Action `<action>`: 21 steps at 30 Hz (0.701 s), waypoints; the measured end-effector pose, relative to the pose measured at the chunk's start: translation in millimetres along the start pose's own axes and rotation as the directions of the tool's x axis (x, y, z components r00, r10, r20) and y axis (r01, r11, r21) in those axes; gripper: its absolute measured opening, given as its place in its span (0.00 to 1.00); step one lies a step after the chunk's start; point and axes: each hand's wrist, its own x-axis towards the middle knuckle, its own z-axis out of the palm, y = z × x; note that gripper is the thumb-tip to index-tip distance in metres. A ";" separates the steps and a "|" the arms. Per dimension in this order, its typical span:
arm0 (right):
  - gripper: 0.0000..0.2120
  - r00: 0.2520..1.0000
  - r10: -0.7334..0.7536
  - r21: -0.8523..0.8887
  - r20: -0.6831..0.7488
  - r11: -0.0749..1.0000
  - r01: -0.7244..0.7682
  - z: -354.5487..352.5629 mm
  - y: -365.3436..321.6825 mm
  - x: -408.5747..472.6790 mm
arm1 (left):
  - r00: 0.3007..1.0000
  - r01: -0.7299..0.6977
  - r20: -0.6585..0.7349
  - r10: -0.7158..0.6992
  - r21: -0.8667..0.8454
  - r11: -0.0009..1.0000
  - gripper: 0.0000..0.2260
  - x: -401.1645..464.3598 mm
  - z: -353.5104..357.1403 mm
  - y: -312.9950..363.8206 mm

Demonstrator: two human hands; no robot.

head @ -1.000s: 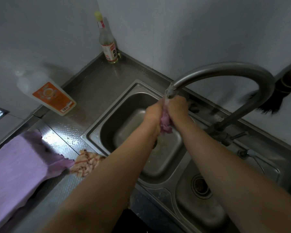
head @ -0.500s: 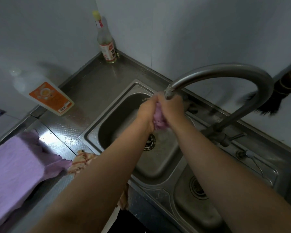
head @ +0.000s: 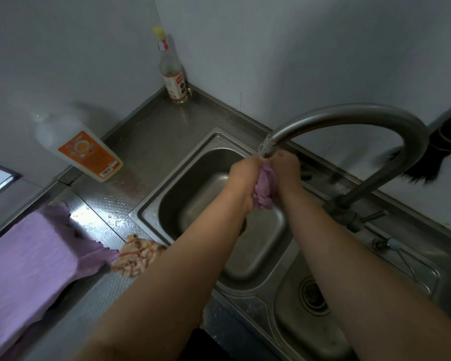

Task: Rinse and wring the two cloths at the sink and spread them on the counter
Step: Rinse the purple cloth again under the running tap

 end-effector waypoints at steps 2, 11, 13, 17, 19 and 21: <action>0.16 0.998 -0.021 0.005 0.059 1.000 0.021 13.2 5.4 -21.3 | 0.998 -0.026 -0.051 0.024 -0.051 0.998 0.16 11.8 -15.2 9.8; 0.14 0.978 -0.209 -0.133 -0.016 0.970 0.205 5.7 -1.3 -1.4 | 0.999 -0.014 -0.048 0.018 0.099 0.995 0.14 -1.8 -5.2 -12.5; 0.12 0.991 -0.132 -0.123 -0.005 0.984 0.131 6.8 2.6 0.8 | 0.995 -0.089 -0.047 0.090 0.018 0.996 0.10 -2.8 -5.6 -9.0; 0.19 0.985 -0.148 0.019 0.082 0.989 0.147 24.9 9.6 -42.6 | 0.980 -0.107 -0.169 0.108 0.016 0.994 0.12 8.6 -23.2 4.7; 0.19 0.971 -0.210 -0.016 0.115 0.977 0.213 27.4 9.1 -52.8 | 0.982 -0.074 -0.168 0.088 0.089 0.993 0.16 9.9 -29.4 0.3; 0.19 0.971 -0.229 -0.033 0.065 0.972 0.232 21.6 5.3 -37.0 | 0.991 -0.046 -0.116 0.064 0.154 0.987 0.18 5.5 -23.5 -10.6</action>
